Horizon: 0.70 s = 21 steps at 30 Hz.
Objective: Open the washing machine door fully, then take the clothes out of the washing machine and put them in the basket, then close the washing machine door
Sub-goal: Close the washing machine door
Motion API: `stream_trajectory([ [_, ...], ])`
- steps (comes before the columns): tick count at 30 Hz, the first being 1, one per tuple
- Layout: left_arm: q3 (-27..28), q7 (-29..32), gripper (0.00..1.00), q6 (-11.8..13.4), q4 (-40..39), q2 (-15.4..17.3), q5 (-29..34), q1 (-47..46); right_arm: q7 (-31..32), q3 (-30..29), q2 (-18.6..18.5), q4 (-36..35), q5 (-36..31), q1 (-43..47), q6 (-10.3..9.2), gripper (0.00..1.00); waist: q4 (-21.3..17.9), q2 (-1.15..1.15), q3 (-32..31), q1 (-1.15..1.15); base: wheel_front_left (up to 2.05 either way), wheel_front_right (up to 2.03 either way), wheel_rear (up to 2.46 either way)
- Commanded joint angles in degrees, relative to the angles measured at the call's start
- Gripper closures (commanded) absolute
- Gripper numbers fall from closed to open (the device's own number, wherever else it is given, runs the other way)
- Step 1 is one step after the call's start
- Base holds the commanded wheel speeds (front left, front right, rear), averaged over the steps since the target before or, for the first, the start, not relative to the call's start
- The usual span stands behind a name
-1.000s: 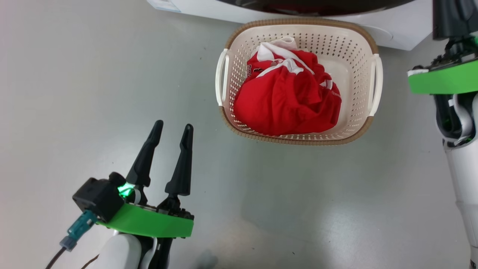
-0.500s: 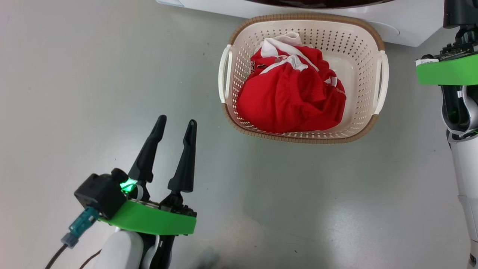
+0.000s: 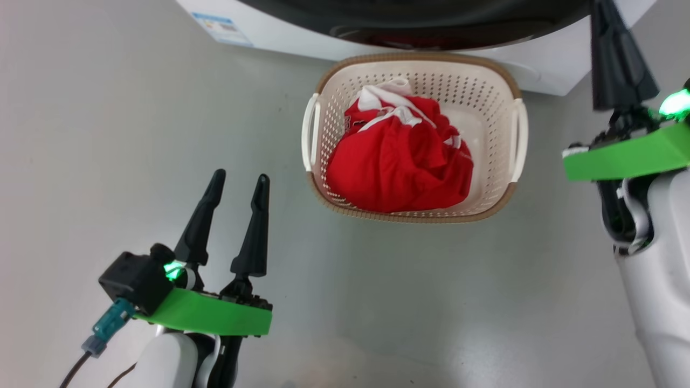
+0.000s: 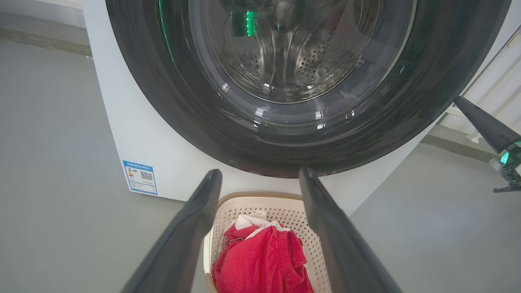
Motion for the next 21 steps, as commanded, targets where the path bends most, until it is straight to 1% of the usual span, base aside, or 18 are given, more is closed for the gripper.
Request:
stream_trajectory([
  [1, 2.45, -0.45, 0.0, -0.12, -0.78, 1.1, 0.98, 1.51, -0.29, 1.55, 1.18, -1.12, 0.84, 2.54, -0.06, 0.0, -1.8, 0.0, -2.2, 0.0, 0.0, 0.0, 0.0],
  [13, 4.98, -0.45, 0.0, -1.06, 1.15, 1.1, 4.13, 3.79, -0.29, 2.31, 2.8, -0.45, 0.94, 10.69, -0.06, 0.0, -5.66, 0.0, -7.8, 0.0, 0.0, 0.0, 0.0],
  [21, 6.82, -0.45, 0.0, -1.6, 2.1, 1.1, 6.47, 6.21, -0.29, 1.66, 4.13, -0.12, 1.29, 16.97, -0.06, 0.0, -8.58, 0.0, -11.88, 0.0, 0.0, 0.0, 0.0],
])
